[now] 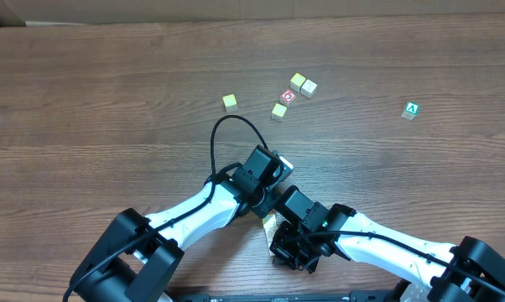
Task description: Flip 4 blocks
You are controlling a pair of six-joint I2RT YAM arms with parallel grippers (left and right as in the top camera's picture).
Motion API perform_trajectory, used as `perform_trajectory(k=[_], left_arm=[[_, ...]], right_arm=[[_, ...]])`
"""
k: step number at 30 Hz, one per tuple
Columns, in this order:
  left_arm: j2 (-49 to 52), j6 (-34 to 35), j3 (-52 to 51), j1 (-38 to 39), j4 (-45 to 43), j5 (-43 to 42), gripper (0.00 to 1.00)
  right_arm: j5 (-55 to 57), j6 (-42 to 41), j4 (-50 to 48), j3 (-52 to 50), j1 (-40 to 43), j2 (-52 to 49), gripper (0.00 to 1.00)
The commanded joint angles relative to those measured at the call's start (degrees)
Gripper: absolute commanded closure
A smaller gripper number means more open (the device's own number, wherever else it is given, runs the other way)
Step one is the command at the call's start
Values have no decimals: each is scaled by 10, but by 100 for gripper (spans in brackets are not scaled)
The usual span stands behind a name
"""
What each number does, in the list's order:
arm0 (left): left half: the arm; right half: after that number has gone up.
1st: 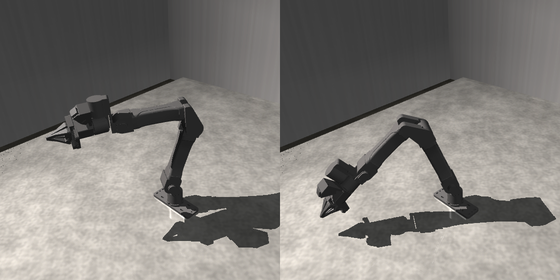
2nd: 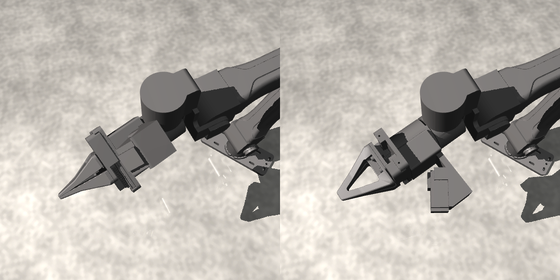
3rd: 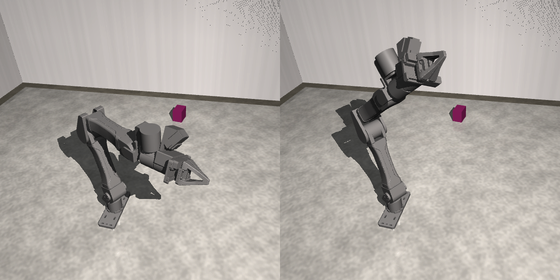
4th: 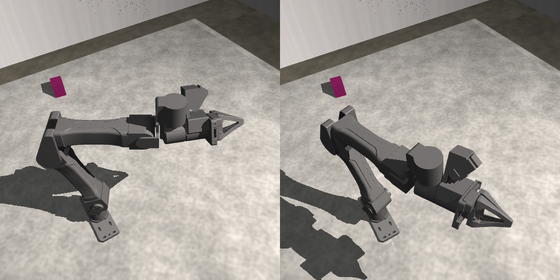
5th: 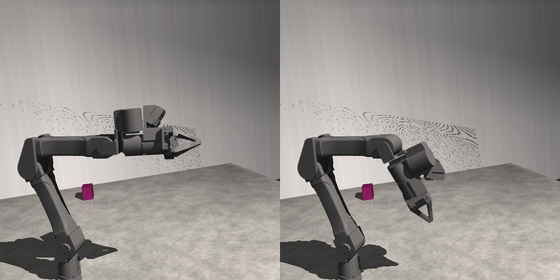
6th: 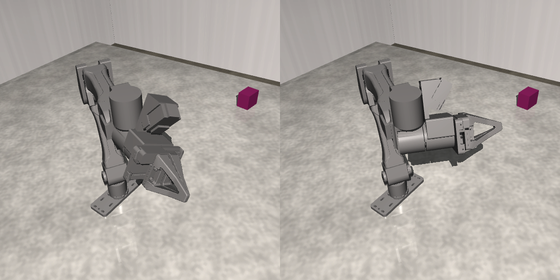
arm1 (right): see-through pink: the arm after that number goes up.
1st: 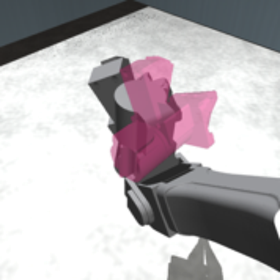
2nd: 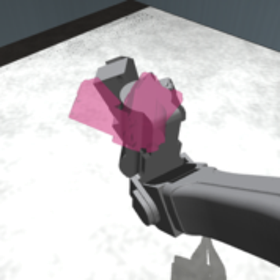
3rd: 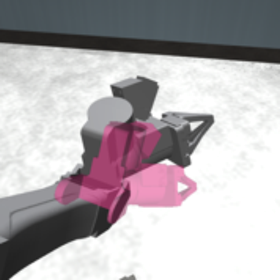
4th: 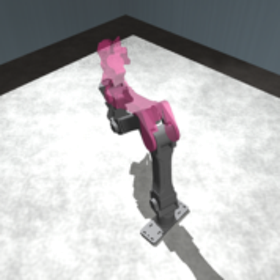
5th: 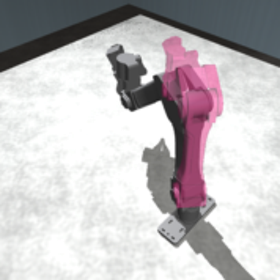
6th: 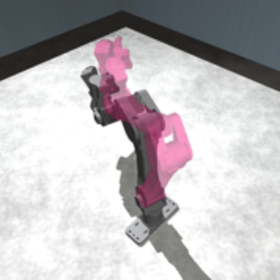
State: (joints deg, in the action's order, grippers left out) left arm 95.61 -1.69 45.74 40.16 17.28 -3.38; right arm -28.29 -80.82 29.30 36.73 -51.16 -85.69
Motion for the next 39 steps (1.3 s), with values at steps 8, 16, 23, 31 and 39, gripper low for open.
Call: perform_trajectory(k=[8, 16, 23, 31, 39], left_arm=[[15, 2, -16, 26, 9, -81, 96], [15, 9, -16, 25, 6, -73, 96], [15, 16, -16, 25, 6, -54, 96], [15, 17, -15, 25, 6, -50, 96], [15, 21, -13, 5, 4, -49, 96]], right_arm=[[62, -2, -21, 7, 7, -2, 96], [62, -2, -20, 7, 6, -2, 96], [60, -2, -20, 7, 6, -2, 96], [55, -2, -18, 7, 2, -1, 96], [55, -2, -17, 7, -9, 3, 96]])
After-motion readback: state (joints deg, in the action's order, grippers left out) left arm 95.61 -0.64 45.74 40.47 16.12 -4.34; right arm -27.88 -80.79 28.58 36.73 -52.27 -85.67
